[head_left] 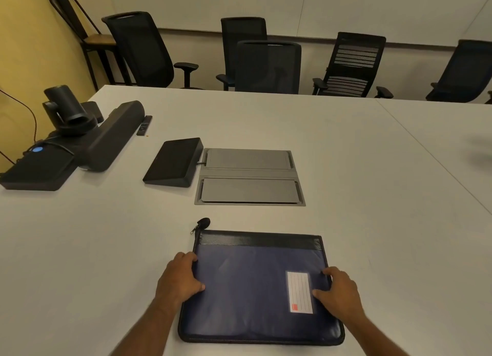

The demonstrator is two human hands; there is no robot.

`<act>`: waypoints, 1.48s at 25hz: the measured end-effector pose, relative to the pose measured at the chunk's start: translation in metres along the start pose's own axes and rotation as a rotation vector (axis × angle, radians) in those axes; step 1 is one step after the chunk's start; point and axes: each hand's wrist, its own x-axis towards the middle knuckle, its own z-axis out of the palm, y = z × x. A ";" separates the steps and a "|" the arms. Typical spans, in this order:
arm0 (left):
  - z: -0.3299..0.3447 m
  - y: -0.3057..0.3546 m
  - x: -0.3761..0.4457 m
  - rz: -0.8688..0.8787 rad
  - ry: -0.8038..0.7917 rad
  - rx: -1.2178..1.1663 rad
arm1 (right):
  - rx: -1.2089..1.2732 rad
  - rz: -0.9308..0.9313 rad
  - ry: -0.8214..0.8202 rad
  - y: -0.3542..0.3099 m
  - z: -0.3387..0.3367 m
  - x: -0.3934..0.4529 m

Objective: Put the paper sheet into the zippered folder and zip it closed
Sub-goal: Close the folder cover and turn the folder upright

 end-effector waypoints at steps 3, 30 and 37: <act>-0.006 0.015 0.011 0.117 0.040 0.095 | -0.198 -0.227 0.055 -0.014 0.002 -0.017; 0.014 0.063 0.060 0.216 -0.131 0.497 | -0.739 -0.969 -0.298 -0.039 0.044 -0.037; 0.017 0.052 0.038 0.096 -0.137 0.427 | -0.666 -0.865 -0.287 -0.017 0.023 -0.011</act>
